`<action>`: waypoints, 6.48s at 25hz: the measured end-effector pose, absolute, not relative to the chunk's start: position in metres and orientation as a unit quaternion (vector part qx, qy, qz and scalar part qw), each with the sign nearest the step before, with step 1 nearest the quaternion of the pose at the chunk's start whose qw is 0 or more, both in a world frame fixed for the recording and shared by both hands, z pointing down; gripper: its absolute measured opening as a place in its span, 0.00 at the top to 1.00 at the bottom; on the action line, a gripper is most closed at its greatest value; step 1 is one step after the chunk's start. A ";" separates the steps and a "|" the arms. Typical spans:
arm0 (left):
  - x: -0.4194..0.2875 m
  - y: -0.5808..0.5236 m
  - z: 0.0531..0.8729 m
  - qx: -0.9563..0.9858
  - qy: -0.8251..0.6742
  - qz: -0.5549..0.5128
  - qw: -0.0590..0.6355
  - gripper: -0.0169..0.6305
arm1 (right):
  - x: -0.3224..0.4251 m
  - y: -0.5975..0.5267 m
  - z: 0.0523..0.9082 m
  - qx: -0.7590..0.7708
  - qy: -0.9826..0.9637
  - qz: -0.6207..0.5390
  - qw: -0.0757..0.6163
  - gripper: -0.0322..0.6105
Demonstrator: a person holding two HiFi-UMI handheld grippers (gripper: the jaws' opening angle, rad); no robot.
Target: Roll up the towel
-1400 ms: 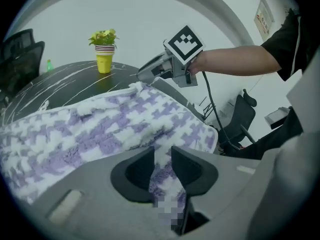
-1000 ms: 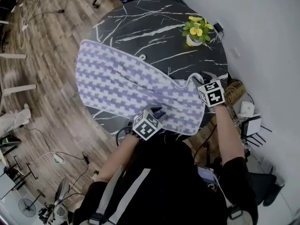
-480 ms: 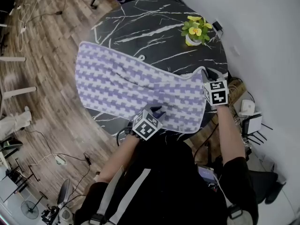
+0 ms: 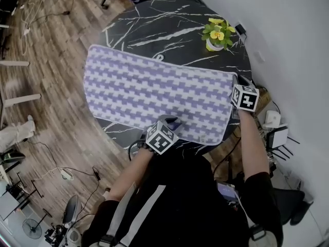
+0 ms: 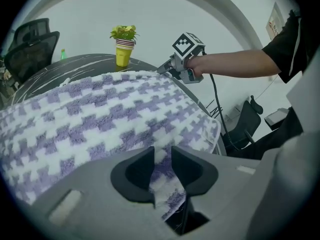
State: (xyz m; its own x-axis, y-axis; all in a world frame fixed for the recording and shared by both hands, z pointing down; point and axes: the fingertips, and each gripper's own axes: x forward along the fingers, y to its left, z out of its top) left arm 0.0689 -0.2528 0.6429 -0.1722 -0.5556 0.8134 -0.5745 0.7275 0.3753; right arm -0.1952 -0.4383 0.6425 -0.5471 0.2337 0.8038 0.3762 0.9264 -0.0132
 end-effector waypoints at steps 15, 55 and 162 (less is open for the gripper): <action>0.066 -0.248 0.643 0.367 -0.770 0.022 0.521 0.79 | -0.157 -0.412 0.625 -0.219 -0.885 -0.136 0.387 0.63; 0.094 0.044 0.654 0.328 -0.786 0.130 0.507 0.67 | 0.073 -0.221 0.644 -0.110 -0.880 -0.127 0.444 0.63; -0.122 0.244 0.661 0.782 -0.259 0.567 0.035 0.63 | 0.077 0.168 0.599 0.327 -0.863 0.123 0.366 0.67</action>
